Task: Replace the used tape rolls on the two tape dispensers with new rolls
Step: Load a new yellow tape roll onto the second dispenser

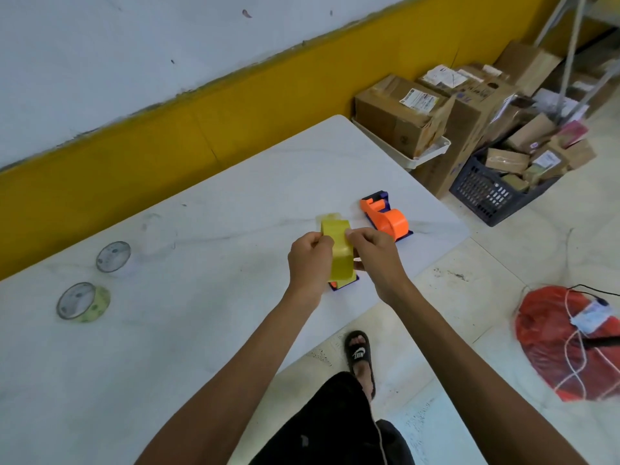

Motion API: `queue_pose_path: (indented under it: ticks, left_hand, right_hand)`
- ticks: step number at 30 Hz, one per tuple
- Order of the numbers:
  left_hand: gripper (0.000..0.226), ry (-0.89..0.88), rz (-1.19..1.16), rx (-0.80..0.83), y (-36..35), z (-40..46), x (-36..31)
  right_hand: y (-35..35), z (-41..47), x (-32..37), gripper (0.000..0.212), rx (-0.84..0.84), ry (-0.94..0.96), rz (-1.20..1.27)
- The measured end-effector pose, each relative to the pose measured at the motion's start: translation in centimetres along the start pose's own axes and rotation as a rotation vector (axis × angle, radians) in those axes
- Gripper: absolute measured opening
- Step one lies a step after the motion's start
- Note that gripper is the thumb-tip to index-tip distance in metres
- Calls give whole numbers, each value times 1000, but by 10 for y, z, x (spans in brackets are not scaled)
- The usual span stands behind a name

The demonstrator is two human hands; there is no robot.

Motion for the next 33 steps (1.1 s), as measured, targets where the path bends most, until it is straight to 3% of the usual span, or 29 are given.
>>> queue_pose_path:
  ticks: [14, 26, 33]
  left_hand:
    - [18, 133, -139, -107, -109, 54, -23]
    - [17, 102, -85, -197, -165, 61, -31]
    - [20, 153, -165, -346, -216, 76, -59]
  right_hand:
    - [91, 90, 20, 20, 147, -158, -123]
    - [146, 127, 32, 18, 300, -233, -143]
    - [190, 170, 44, 24, 473, -242, -131]
Point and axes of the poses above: each hand's wrist, its own z-axis towards the middle knuckle, its own y-axis out of the back of the hand, x = y × z, the point moved 2 cm from there along z, towards the middle knuckle, and after that the axes turned 4 degrees about x, right-handed, at the moved point
